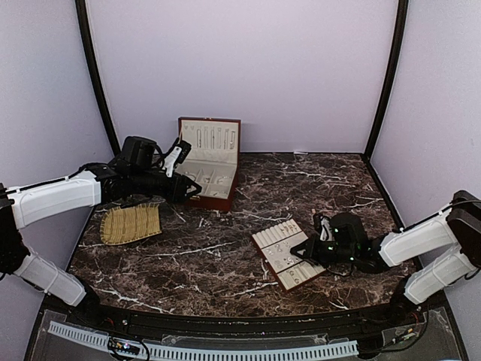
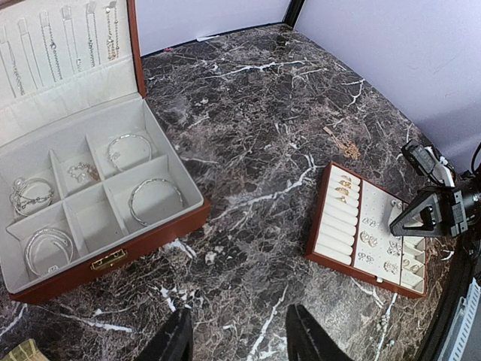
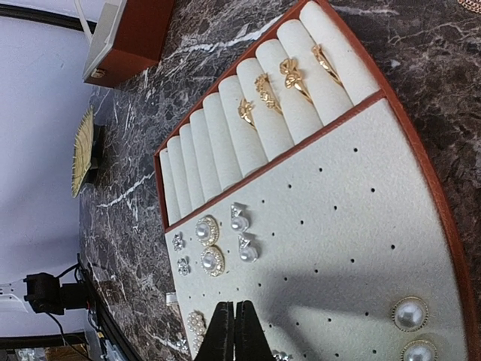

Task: Organize the mixed jewelry
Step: Adjust the compartment layer at the center of the board.

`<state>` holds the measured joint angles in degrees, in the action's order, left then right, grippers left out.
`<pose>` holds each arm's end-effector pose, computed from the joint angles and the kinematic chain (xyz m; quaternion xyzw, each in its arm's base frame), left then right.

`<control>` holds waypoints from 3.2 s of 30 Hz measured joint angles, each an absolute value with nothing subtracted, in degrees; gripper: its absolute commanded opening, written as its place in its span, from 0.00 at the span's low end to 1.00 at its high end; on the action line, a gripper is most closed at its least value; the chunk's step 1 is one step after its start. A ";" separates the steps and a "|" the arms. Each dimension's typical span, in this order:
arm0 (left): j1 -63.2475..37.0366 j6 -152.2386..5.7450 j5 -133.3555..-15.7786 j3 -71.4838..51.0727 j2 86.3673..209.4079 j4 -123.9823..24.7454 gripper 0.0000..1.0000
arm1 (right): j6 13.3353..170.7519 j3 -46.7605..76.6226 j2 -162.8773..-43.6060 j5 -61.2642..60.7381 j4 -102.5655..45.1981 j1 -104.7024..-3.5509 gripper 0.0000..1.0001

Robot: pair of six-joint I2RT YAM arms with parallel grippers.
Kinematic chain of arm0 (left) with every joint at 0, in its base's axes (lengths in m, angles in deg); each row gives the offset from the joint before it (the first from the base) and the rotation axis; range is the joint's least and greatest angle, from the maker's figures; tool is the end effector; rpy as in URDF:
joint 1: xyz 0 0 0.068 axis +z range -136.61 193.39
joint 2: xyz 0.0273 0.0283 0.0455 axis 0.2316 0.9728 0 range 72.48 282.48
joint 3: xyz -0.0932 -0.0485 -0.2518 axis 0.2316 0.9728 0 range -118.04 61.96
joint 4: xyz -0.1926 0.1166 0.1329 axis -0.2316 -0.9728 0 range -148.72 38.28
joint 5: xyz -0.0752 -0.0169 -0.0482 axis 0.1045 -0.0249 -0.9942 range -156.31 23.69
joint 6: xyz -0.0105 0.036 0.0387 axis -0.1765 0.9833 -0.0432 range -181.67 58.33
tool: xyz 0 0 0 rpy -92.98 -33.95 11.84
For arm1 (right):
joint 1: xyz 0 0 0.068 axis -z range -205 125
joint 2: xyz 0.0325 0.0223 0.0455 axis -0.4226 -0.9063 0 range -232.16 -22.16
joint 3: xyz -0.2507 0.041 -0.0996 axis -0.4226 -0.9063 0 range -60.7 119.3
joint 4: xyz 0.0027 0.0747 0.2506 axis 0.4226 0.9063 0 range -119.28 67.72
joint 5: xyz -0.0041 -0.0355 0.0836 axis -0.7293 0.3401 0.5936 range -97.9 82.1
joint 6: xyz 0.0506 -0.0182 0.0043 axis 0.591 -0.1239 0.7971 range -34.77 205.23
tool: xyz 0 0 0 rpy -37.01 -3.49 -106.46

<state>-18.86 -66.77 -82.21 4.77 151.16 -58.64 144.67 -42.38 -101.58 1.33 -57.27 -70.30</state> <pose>0.2598 -0.1754 0.2870 0.2685 0.8103 -0.2750 0.4423 0.1604 0.1704 0.1280 0.0698 0.8744 0.4193 0.2339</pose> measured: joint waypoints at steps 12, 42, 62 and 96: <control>-18.86 -66.77 -82.40 4.77 151.16 -58.64 0.45 | 145.72 -43.08 -102.82 1.35 -60.65 -70.30 0.00; -18.86 -66.71 -83.30 4.77 151.16 -58.64 0.45 | 146.09 -45.57 -104.44 0.43 -65.81 -70.21 0.00; -18.86 -66.46 -83.50 4.77 151.16 -58.62 0.45 | 148.38 -49.24 -103.20 -1.62 -70.12 -69.95 0.00; -18.86 -66.33 -84.28 4.77 151.16 -58.62 0.45 | 149.00 -51.77 -96.27 -5.40 -65.18 -69.62 0.04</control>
